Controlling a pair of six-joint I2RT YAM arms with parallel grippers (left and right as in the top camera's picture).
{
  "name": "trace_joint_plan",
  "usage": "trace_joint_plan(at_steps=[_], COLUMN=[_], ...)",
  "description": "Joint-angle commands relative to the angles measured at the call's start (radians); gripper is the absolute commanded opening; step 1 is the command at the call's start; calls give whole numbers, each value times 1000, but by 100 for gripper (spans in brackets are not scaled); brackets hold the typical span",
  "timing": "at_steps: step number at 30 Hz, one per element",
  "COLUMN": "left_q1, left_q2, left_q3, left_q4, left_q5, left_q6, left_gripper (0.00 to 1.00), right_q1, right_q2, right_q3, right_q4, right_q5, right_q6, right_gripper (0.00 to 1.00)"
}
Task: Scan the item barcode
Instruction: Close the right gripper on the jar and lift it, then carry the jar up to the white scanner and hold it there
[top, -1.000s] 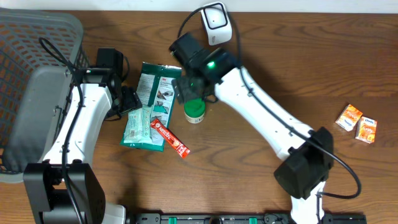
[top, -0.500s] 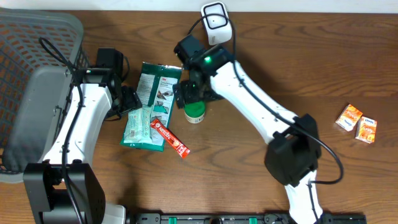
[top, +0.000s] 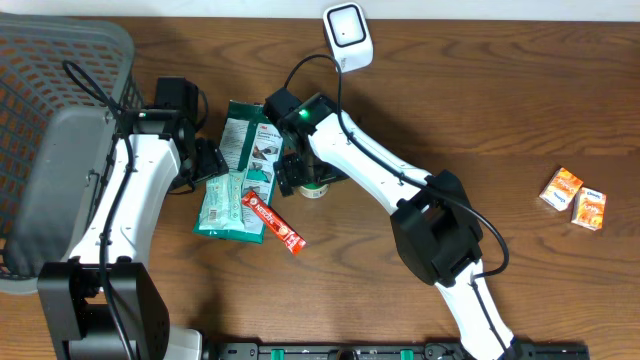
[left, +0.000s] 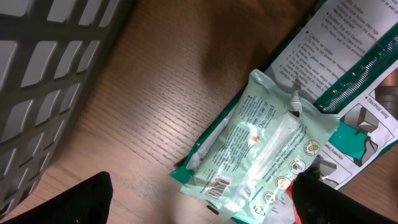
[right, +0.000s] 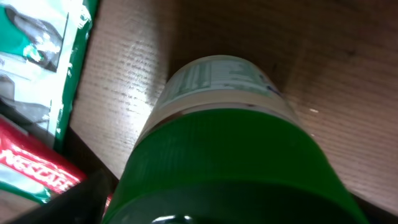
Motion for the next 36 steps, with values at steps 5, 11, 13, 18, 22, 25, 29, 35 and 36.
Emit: trace_joint_plan(at_steps=[5, 11, 13, 18, 22, 25, 29, 35, 36], left_q1=[4, 4, 4, 4, 4, 4, 4, 4, 4], left_q2=[-20, -20, -20, -20, -20, -20, -20, -20, -20], left_q3=[13, 12, 12, 13, 13, 12, 12, 13, 13], left_q4=[-2, -2, -2, -2, -2, -2, -2, -2, -2], left_q5=[-9, -9, -9, -9, -9, -9, -9, -9, -9], left_q6=[2, 2, 2, 2, 2, 2, 2, 2, 2], left_gripper=[93, 93, 93, 93, 93, 93, 93, 93, 93], right_q1=[-19, -19, -19, -20, -20, -21, -21, -41, -45], right_q2=[0, 0, 0, 0, 0, 0, 0, -52, -72], right_q3=[7, 7, 7, 7, 7, 7, 7, 50, 64], right_q4=[6, 37, 48, 62, 63, 63, 58, 3, -11], right_q5=[15, 35, 34, 34, 40, 58, 65, 65, 64], right_q6=[-17, -28, -25, -5, -5, -5, -7, -51, -51], right_gripper=[77, 99, 99, 91, 80, 65, 56, 48, 45])
